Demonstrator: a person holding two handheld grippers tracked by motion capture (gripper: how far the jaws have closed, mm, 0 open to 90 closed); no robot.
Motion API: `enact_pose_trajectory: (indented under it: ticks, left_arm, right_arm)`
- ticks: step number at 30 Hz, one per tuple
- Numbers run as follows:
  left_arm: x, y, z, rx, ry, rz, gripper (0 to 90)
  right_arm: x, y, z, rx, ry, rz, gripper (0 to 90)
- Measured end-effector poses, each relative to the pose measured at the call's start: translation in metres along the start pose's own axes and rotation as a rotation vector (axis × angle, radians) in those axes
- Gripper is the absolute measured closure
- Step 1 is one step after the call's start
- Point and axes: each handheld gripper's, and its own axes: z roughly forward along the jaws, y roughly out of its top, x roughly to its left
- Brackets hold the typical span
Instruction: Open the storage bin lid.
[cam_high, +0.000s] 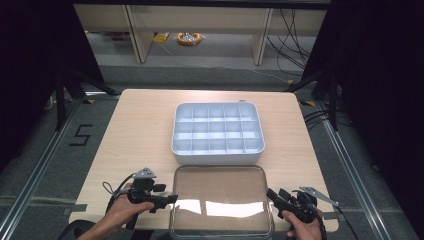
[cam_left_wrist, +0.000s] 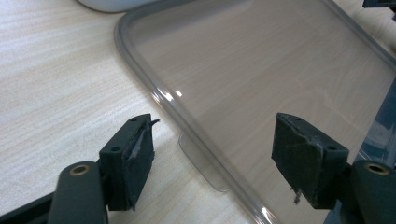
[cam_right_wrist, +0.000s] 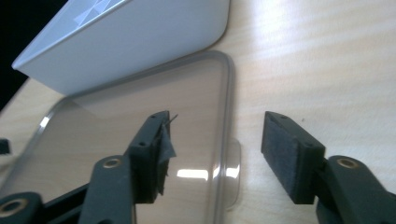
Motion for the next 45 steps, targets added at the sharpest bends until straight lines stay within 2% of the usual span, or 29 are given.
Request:
enact_pose_trajectory:
  ticks: [3,5,7,9,10,11,12,14,15,16,17,18,21,22,24,27,28,29,30,31,32,33,34,39,40,42,43,44,45]
  left_arm:
    - [0.001,0.000,-0.001,-0.011,-0.009,-0.008,27.2]
    - [0.002,0.000,-0.001,-0.012,-0.018,-0.005,26.1]
    - [0.002,0.000,-0.002,-0.019,-0.015,-0.004,25.1]
    - [0.001,0.000,-0.003,-0.033,-0.007,-0.002,23.9]
    - [0.001,0.001,-0.004,-0.042,-0.014,0.009,23.5]
    - [0.001,0.001,-0.004,-0.042,-0.014,0.009,23.0]
    - [-0.002,0.001,-0.007,-0.047,0.003,0.054,22.4]
    - [-0.005,0.000,-0.007,-0.061,0.006,0.065,22.1]
    - [-0.007,0.000,-0.008,-0.072,0.015,0.074,21.5]
    - [-0.007,0.000,-0.009,-0.077,-0.002,0.083,21.5]
    - [-0.008,0.000,-0.010,-0.067,-0.006,0.082,21.4]
    - [-0.008,-0.002,-0.010,-0.073,-0.012,0.079,21.3]
    - [-0.009,-0.004,-0.012,-0.069,-0.003,0.084,21.2]
    - [-0.010,-0.006,-0.012,-0.078,-0.024,0.082,21.1]
    - [-0.010,-0.006,-0.014,-0.071,-0.026,0.080,21.1]
    - [-0.011,-0.011,-0.016,-0.078,-0.039,0.064,21.0]
    - [-0.010,-0.014,-0.019,-0.064,-0.044,0.070,20.9]
    - [-0.010,-0.014,-0.019,-0.064,-0.044,0.070,20.8]
    - [-0.011,-0.017,-0.022,-0.073,-0.037,0.065,20.8]
    - [-0.011,-0.017,-0.022,-0.073,-0.037,0.065,20.8]
    - [-0.011,-0.019,-0.023,-0.072,-0.046,0.059,20.8]
    - [-0.011,-0.019,-0.023,-0.072,-0.046,0.059,20.8]
    - [-0.011,-0.021,-0.024,-0.068,-0.047,0.062,20.8]
    - [-0.013,-0.026,-0.028,-0.055,-0.041,0.071,21.2]
    - [-0.013,-0.028,-0.029,-0.053,-0.045,0.074,21.2]
    - [-0.014,-0.031,-0.030,-0.065,-0.043,0.068,21.2]
    - [-0.015,-0.031,-0.030,-0.066,-0.042,0.068,21.3]
    - [-0.015,-0.032,-0.031,-0.068,-0.039,0.066,21.5]
    - [-0.015,-0.033,-0.032,-0.064,-0.040,0.068,21.7]
  right_arm:
    - [0.002,0.002,-0.003,-0.023,-0.016,-0.061,37.1]
    - [0.005,0.000,-0.004,-0.018,-0.030,-0.043,35.5]
    - [0.005,0.001,-0.005,-0.021,-0.030,-0.073,34.3]
    - [0.011,0.000,-0.007,-0.016,-0.042,-0.041,33.6]
    - [0.009,0.001,-0.007,-0.037,-0.045,-0.090,33.5]
    - [0.009,0.001,-0.007,-0.037,-0.045,-0.090,33.5]
    - [0.012,0.002,-0.011,-0.037,-0.051,-0.116,33.4]
    - [0.013,0.001,-0.012,-0.044,-0.050,-0.126,33.4]
    - [0.017,0.001,-0.016,-0.044,-0.091,-0.151,32.9]
    - [0.017,0.001,-0.016,-0.044,-0.091,-0.151,32.9]
    - [0.016,0.002,-0.015,-0.070,-0.077,-0.200,32.2]
    - [0.020,0.000,-0.016,-0.059,-0.068,-0.216,31.1]
    - [0.024,-0.003,-0.018,-0.059,-0.059,-0.223,30.5]
    - [0.028,-0.005,-0.022,-0.043,-0.064,-0.240,30.3]
    - [0.029,-0.007,-0.023,-0.044,-0.038,-0.232,30.2]
    - [0.034,-0.014,-0.028,-0.033,-0.056,-0.191,29.5]
    - [0.030,-0.015,-0.031,-0.022,-0.066,-0.259,29.4]
    - [0.030,-0.015,-0.031,-0.022,-0.066,-0.259,29.4]
    - [0.031,-0.019,-0.031,-0.025,-0.038,-0.246,29.3]
    - [0.031,-0.019,-0.031,-0.025,-0.038,-0.246,29.3]
    - [0.035,-0.022,-0.035,-0.019,-0.056,-0.194,29.5]
    - [0.035,-0.022,-0.035,-0.019,-0.056,-0.194,29.5]
    - [0.032,-0.021,-0.035,-0.022,-0.059,-0.239,30.8]
    - [0.031,-0.027,-0.038,0.012,-0.060,-0.283,31.7]
    - [0.035,-0.030,-0.040,0.016,-0.052,-0.228,29.8]
    - [0.032,-0.031,-0.040,0.001,-0.038,-0.265,28.0]
    - [0.034,-0.032,-0.042,0.016,-0.045,-0.249,27.1]
    - [0.032,-0.032,-0.042,0.003,-0.049,-0.269,26.2]
    - [0.036,-0.035,-0.044,0.010,-0.059,-0.207,25.6]
